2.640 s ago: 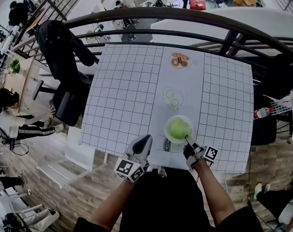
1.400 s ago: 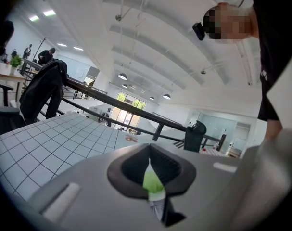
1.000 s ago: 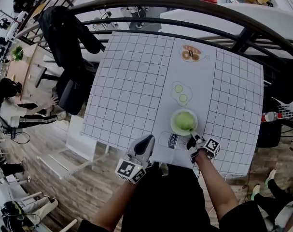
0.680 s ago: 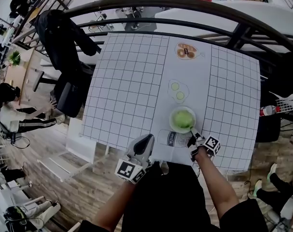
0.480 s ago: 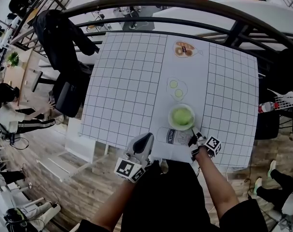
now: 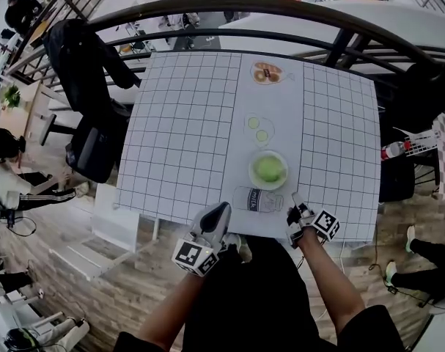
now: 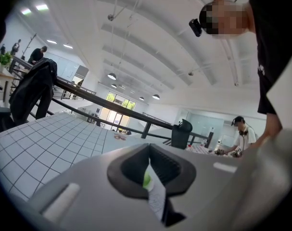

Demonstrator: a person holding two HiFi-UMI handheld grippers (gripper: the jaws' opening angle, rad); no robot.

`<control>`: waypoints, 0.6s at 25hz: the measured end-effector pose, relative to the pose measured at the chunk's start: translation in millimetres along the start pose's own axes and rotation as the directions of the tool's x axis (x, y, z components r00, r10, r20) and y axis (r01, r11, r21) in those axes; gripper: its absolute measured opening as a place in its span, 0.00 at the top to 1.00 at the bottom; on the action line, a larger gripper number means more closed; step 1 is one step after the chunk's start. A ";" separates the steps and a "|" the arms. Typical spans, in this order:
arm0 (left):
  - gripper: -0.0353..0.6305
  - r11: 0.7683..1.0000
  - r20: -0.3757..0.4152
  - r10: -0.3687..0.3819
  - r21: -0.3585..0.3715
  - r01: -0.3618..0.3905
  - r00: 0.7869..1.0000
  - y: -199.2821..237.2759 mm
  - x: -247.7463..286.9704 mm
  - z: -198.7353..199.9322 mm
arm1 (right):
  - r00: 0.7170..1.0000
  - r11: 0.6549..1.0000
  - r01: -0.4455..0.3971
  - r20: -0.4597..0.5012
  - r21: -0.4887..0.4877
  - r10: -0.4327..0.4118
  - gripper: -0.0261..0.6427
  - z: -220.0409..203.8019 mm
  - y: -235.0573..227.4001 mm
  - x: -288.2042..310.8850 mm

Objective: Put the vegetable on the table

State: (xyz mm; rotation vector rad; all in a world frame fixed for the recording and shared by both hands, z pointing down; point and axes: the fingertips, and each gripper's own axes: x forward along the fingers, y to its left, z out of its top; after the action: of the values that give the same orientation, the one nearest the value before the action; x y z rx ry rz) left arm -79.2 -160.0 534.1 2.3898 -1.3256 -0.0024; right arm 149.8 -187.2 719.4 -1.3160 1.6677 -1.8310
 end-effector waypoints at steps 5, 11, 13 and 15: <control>0.93 1.000 0.003 -0.027 -0.007 0.027 1.000 -3.2 -19.2 -7.2 | 0.999 0.989 -0.046 0.003 -0.141 0.046 0.96 -20.0 47.8 -28.0; 0.93 0.998 -0.004 -0.051 -0.026 0.051 0.999 -14.1 -46.2 -2.8 | 0.994 0.967 -0.036 0.089 -0.252 0.061 0.96 -46.2 92.5 -68.9; 0.93 0.998 -0.017 -0.060 -0.025 0.060 0.998 -16.8 -56.9 -2.0 | 0.991 0.953 -0.025 0.119 -0.303 0.064 0.96 -58.8 111.0 -83.6; 0.93 0.997 -0.032 -0.072 -0.019 0.071 0.997 -19.6 -65.7 -3.8 | 0.988 0.922 -0.007 0.139 -0.387 0.066 0.96 -71.0 130.1 -96.5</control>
State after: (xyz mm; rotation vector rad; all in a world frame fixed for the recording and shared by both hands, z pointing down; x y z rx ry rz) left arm -98.6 -96.1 518.2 2.4108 -1.2202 0.0044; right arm 100.8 -104.9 570.8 -1.5184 2.0226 -1.3842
